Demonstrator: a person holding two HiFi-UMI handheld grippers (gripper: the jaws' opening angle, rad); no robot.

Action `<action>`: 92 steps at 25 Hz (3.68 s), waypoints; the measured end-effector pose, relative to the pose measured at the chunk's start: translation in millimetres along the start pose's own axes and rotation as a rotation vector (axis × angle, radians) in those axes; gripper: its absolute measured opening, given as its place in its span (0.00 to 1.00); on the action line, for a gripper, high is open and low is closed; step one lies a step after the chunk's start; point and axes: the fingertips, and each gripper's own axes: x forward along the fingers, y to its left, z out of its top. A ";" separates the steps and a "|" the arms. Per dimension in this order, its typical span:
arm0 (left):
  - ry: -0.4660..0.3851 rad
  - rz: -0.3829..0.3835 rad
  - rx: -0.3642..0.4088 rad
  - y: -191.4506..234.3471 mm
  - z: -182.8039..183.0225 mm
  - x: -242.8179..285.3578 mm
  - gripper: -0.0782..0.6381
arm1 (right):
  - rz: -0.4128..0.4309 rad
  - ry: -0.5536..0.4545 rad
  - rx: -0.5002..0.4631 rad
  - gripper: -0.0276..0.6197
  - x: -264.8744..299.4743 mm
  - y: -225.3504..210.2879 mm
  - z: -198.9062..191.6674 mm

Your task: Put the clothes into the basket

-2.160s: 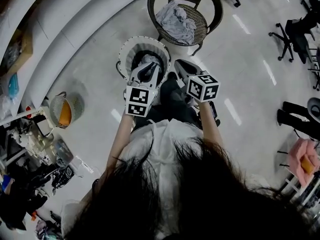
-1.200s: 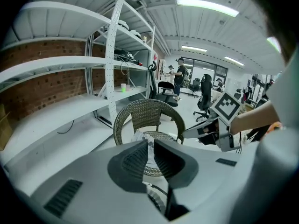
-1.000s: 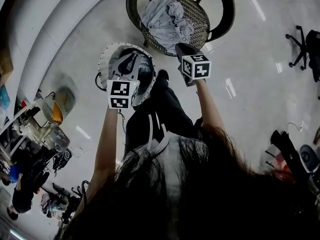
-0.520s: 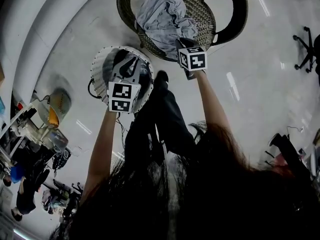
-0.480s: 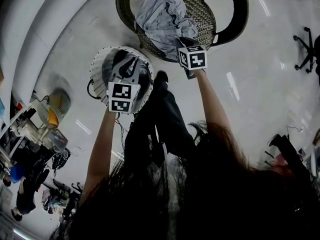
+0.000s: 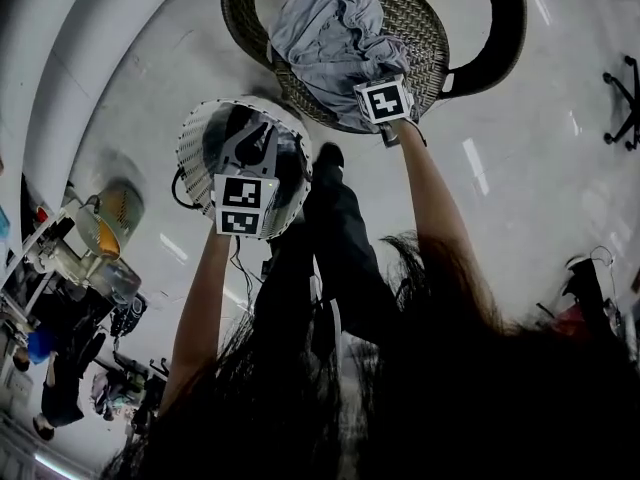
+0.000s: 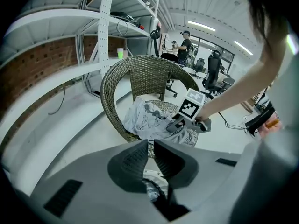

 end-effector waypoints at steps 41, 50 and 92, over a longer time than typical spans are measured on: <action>-0.222 0.046 -0.005 -9.5 -23.1 -206.5 0.18 | 0.520 -0.398 0.667 0.13 -240.0 184.1 25.4; -0.321 0.108 0.060 -4.7 -18.5 -294.1 0.18 | 0.555 -0.466 0.577 0.13 -338.7 253.5 39.3; -0.361 0.229 -0.223 24.7 -207.4 -397.5 0.18 | 0.486 0.004 0.029 0.13 -257.2 507.5 -101.2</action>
